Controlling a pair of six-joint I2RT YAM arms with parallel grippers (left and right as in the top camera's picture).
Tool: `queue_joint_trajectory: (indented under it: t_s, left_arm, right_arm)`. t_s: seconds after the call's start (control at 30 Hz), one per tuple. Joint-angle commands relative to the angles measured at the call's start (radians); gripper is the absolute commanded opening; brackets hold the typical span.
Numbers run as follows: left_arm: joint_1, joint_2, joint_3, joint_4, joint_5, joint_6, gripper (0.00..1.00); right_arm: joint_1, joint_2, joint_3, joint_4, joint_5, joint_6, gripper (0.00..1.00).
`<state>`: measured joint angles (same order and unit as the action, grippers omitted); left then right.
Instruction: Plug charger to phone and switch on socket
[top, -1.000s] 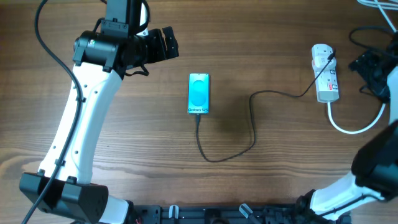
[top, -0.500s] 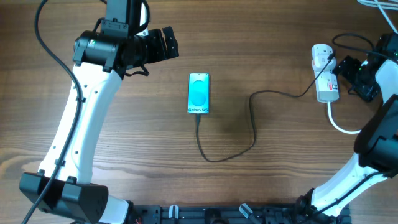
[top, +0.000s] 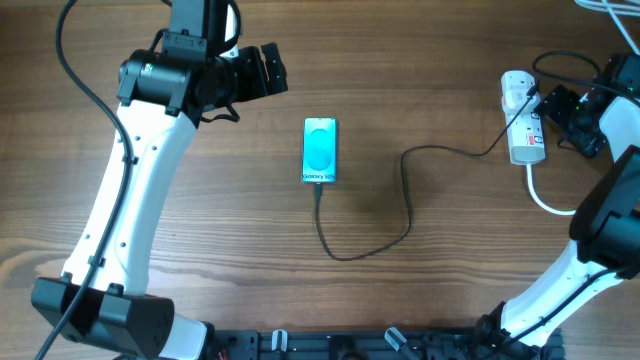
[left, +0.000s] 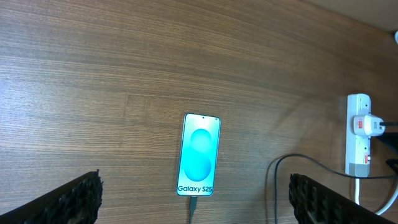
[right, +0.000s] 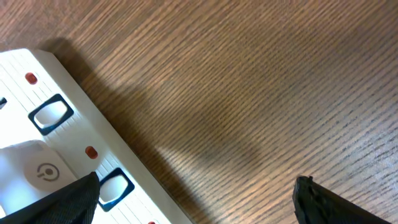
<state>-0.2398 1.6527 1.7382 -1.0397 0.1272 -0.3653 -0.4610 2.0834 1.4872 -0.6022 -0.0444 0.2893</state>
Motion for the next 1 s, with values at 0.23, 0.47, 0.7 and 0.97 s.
queue_joint_trajectory:
  t_s: [0.23, 0.47, 0.7, 0.97]
  left_arm:
    - [0.002, 0.006, -0.005, 0.002, -0.013, -0.01, 1.0]
    - [0.002, 0.006, -0.005, 0.002, -0.013, -0.01, 1.0]
    - [0.002, 0.006, -0.005, 0.002, -0.013, -0.01, 1.0]
    - [0.002, 0.006, -0.005, 0.002, -0.013, -0.01, 1.0]
  right_arm:
    - [0.003, 0.04, -0.009, 0.007, 0.006, 0.005, 1.0]
    - [0.003, 0.081, -0.009, -0.001, -0.018, 0.0, 1.0]
    - [0.003, 0.081, -0.009, -0.023, -0.092, -0.027, 1.0]
    - [0.005, 0.081, -0.009, -0.04, -0.136, -0.032, 1.0]
